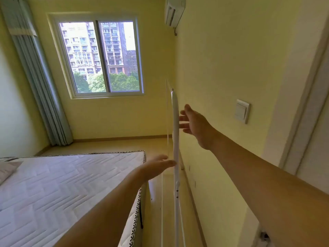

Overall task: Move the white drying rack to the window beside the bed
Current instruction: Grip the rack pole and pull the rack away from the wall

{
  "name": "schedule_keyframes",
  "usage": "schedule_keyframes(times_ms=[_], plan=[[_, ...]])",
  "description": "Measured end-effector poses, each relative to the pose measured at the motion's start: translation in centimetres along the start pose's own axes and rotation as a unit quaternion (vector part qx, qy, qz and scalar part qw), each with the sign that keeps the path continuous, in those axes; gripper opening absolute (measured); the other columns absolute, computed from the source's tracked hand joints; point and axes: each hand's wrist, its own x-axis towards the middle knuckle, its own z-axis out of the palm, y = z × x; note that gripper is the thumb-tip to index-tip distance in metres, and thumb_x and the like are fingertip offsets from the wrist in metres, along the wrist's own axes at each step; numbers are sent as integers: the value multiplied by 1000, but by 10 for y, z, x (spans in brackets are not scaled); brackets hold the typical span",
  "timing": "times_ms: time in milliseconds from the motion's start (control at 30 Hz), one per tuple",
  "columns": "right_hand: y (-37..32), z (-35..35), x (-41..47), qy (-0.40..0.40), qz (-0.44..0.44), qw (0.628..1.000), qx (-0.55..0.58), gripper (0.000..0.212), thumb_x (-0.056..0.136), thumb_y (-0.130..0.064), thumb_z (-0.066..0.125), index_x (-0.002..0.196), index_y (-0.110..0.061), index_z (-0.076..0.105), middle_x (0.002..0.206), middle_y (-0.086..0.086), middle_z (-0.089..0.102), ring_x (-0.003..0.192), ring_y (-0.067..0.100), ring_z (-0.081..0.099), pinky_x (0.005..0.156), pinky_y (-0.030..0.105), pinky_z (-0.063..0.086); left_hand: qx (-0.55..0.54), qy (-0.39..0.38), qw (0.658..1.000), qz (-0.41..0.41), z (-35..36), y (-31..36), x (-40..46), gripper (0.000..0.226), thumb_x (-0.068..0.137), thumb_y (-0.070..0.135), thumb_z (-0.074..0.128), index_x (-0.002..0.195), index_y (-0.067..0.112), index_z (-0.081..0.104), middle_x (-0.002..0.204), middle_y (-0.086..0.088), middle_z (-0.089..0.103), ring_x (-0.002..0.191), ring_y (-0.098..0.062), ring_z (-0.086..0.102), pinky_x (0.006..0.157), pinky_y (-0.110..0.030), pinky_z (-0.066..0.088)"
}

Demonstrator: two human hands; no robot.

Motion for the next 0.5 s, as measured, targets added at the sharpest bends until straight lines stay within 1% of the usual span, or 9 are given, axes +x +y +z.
schedule_keyframes(times_ms=[33,67,133,167,233,300,367,433,500], plan=[[-3,6,5,-5,-6,999,34,54,104,-46,22,126,-7,53,106,9,65,94,24,64,97,44,49,-9,-20,1000,1,2,-4,9,8,97,36,59,98,27,60,105,1,59,95,-12,55,78,-21,44],[-7,12,9,-10,-6,999,53,56,104,-46,20,121,-6,55,100,12,67,89,26,65,94,44,51,-18,-29,999,-10,2,-6,15,12,95,35,62,102,25,64,109,-1,62,99,-15,56,81,-23,45],[-12,23,19,-11,-3,996,87,58,104,-48,19,109,-3,56,81,13,66,72,25,65,82,42,54,-48,-43,998,-17,5,-16,35,27,91,33,68,109,14,68,108,-7,64,100,-20,59,87,-29,47],[-13,28,22,-10,0,994,110,59,103,-49,19,102,-3,57,72,12,62,62,24,62,72,39,55,-60,-45,997,-12,7,-20,43,30,89,31,70,109,8,69,105,-8,65,97,-22,60,89,-32,48],[-5,37,28,11,2,990,143,60,102,-54,21,85,-6,55,61,9,50,51,20,49,56,34,48,-85,-46,995,6,15,-28,58,26,86,27,72,101,5,69,97,-9,68,91,-23,65,88,-34,53],[9,45,30,41,-1,989,145,63,98,-61,21,71,-11,48,57,6,40,48,18,37,50,31,38,-109,-35,993,18,27,-34,65,18,82,26,70,83,9,67,79,-6,68,74,-18,66,75,-31,56],[27,53,32,70,2,988,139,66,93,-69,21,61,-15,41,52,4,34,46,17,31,48,29,31,-133,-20,991,17,44,-41,71,19,74,26,63,58,16,59,59,-3,59,54,-15,55,60,-29,49],[38,58,37,94,-2,983,155,67,91,-72,20,53,-18,34,47,0,30,43,15,26,46,29,24,-186,8,983,5,59,-47,76,32,72,19,58,41,22,52,46,0,50,42,-13,44,48,-26,41],[43,59,46,113,-4,979,170,68,91,-73,21,50,-20,33,43,-3,30,39,14,24,43,27,20,-236,52,970,2,70,-55,85,46,76,9,55,32,21,49,39,4,45,36,-11,38,41,-23,35]])
